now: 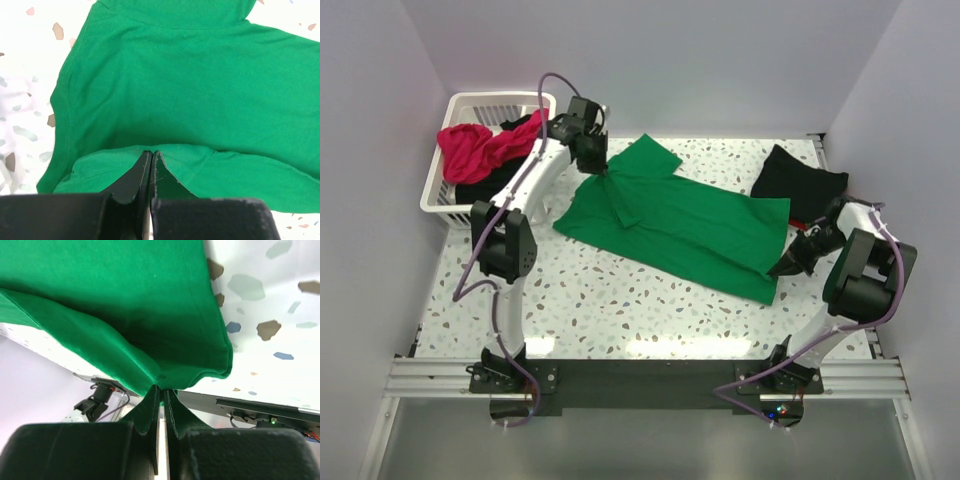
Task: Fold and stack the t-shirts
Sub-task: Fold the tshirt
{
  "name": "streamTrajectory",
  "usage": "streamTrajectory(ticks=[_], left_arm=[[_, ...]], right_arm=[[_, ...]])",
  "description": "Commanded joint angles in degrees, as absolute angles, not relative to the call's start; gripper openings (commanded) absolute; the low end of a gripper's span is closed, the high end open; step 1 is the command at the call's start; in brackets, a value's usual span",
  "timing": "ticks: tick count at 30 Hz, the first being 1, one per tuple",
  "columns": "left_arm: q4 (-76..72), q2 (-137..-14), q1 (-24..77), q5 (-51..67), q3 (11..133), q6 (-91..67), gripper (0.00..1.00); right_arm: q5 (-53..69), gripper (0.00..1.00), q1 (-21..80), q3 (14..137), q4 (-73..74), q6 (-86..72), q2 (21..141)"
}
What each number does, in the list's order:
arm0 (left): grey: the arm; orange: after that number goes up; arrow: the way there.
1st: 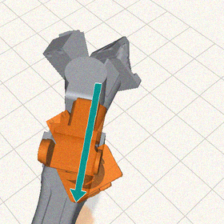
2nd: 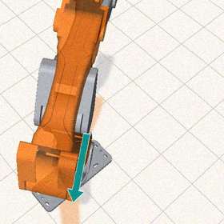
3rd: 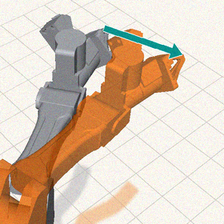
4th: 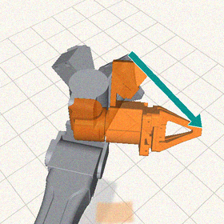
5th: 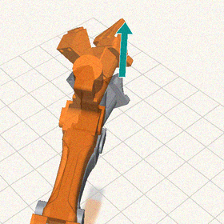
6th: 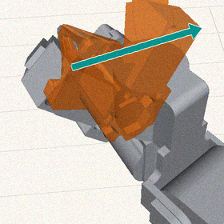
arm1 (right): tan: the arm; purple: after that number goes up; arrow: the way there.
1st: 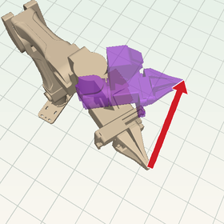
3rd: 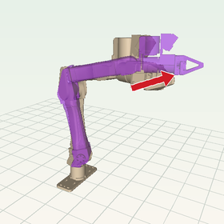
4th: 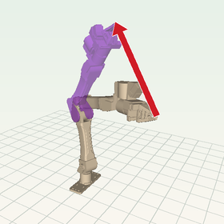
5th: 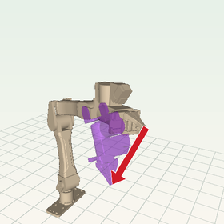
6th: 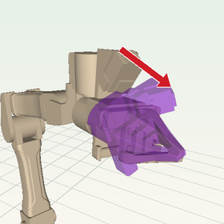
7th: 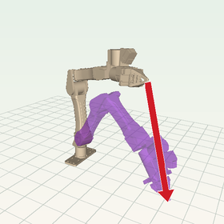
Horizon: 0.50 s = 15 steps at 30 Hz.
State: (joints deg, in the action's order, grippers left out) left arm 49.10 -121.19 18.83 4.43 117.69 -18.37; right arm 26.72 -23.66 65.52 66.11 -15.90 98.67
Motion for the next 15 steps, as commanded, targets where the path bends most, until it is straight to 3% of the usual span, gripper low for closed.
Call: streamTrajectory(ticks=[1,10,11,12,13,15], left_arm=[[46.23,-123.31,18.81,5.27,120.58,-17.31,0.0],[43.6,-129.98,18.81,3.78,125.33,-17.4,0.0],[42.9,-130.08,18.81,3.43,125.24,-17.58,0.04],[42.19,-130.34,18.81,3.6,125.16,-17.75,0.15],[41.06,-130.43,18.81,3.6,125.16,-18.28,0.38],[39.91,-129.91,18.9,3.52,125.16,-18.89,0.53]], right_arm=[[26.89,0.0,-23.91,68.2,66.01,-15.03,100.19],[24.79,0.0,-23.99,70.75,63.02,-16.87,104.41],[24.61,0.04,-23.99,71.27,62.67,-17.14,104.68],[24.61,0.17,-23.99,71.63,62.41,-17.49,104.85],[24.61,0.27,-24.08,72.07,61.97,-17.93,105.2],[24.96,0.42,-24.08,73.73,61.79,-18.28,105.21]])
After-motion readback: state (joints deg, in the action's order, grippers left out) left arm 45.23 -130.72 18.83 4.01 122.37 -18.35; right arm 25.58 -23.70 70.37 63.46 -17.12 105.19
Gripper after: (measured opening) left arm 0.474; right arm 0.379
